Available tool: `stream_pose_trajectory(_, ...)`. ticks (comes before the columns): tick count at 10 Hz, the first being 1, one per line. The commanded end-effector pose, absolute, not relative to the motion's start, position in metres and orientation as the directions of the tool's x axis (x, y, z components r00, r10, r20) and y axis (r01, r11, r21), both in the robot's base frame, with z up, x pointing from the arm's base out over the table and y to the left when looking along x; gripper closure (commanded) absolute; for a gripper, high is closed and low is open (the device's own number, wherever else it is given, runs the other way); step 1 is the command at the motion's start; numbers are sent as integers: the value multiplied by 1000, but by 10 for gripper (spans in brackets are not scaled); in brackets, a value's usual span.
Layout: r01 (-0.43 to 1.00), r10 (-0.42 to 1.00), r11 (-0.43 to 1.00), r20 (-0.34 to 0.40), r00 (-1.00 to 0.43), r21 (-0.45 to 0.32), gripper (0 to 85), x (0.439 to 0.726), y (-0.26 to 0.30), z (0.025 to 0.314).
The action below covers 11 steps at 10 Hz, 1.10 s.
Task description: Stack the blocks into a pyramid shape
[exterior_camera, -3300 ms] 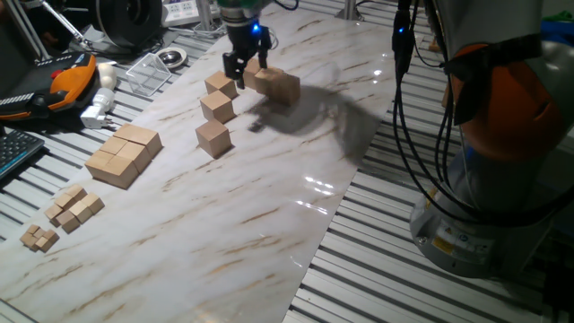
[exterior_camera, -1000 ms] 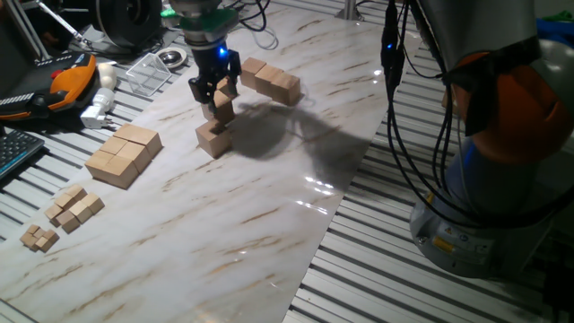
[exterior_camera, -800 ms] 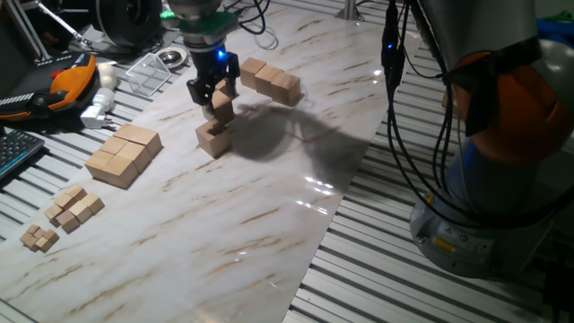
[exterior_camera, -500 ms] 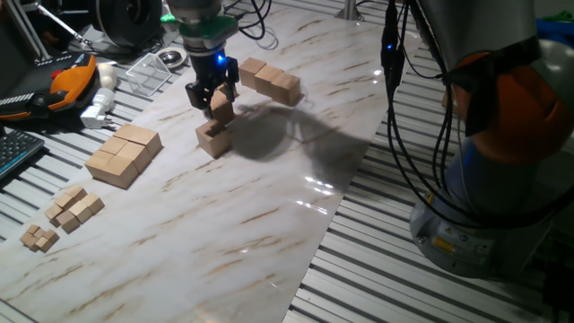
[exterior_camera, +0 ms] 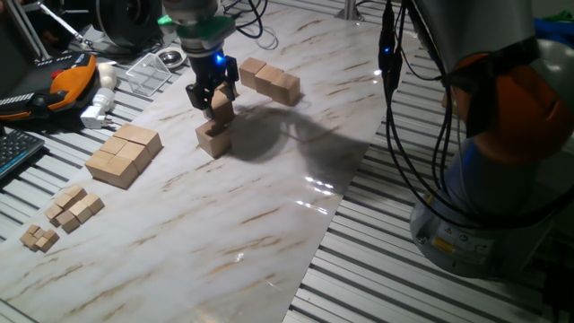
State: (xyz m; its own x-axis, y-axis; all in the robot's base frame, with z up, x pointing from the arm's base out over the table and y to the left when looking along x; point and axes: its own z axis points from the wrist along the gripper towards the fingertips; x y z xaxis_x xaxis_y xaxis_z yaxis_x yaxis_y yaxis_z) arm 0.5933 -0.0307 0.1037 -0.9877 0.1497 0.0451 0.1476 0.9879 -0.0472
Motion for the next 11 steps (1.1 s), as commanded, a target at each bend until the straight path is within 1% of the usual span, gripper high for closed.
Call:
stream_pose_trajectory(1,148,150,988,46,-988,-53,170,593,-31,104)
stream_pose_trajectory(2,162,164,986,74,-984,-28,170,593,-31,104)
stream_pose_trajectory(3,171,172,985,92,-981,-21,170,593,-31,104)
stream_pose_trajectory(4,180,183,983,90,-979,-39,170,593,-31,104)
stream_pose_trajectory(5,189,192,981,87,-978,-37,170,593,-31,104)
stream_pose_trajectory(7,206,207,978,72,-976,-26,170,597,-26,101)
stream_pose_trajectory(11,246,246,969,69,-967,0,170,601,-11,97)
